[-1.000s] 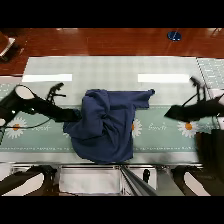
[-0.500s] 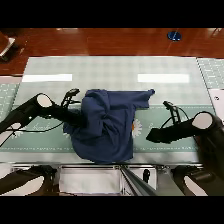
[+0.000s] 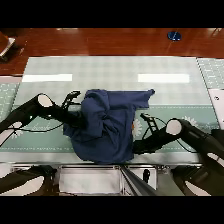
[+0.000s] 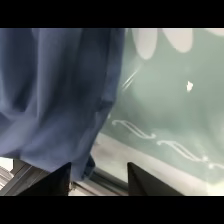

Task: Fold the shirts.

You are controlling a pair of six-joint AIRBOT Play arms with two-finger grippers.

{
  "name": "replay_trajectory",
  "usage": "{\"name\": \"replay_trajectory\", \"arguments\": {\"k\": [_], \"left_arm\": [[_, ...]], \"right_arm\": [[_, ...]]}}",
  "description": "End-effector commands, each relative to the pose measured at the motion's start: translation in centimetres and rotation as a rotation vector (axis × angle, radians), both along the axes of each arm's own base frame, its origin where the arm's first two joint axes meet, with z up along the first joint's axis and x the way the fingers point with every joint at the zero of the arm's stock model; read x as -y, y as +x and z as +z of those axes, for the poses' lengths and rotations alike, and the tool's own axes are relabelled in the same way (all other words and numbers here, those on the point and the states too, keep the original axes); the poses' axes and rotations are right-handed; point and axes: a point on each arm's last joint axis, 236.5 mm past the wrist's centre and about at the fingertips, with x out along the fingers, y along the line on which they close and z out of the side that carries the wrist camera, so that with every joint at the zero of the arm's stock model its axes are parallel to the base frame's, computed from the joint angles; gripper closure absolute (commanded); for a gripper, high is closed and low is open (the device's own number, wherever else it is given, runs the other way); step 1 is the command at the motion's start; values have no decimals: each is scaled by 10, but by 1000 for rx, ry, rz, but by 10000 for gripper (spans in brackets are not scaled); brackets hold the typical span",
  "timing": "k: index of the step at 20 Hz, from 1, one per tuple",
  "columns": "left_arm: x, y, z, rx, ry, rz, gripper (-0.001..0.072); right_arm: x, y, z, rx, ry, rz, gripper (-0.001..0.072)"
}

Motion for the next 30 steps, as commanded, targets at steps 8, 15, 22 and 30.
{"name": "replay_trajectory", "arguments": {"k": [8, 15, 22, 30], "left_arm": [[0, 0, 0, -8, -3, 13, 689], [-16, 24, 20, -32, -45, 148, 689], [-13, 90, 109, 153, -216, 264, 689], [-14, 40, 115, 109, -193, 198, 689]], "right_arm": [[-52, 4, 0, 6, 211, 17, 691], [-3, 72, 29, 158, 248, -149, 692], [115, 156, 82, 408, 17, -265, 692], [165, 294, 127, 510, 6, -334, 692]]}}
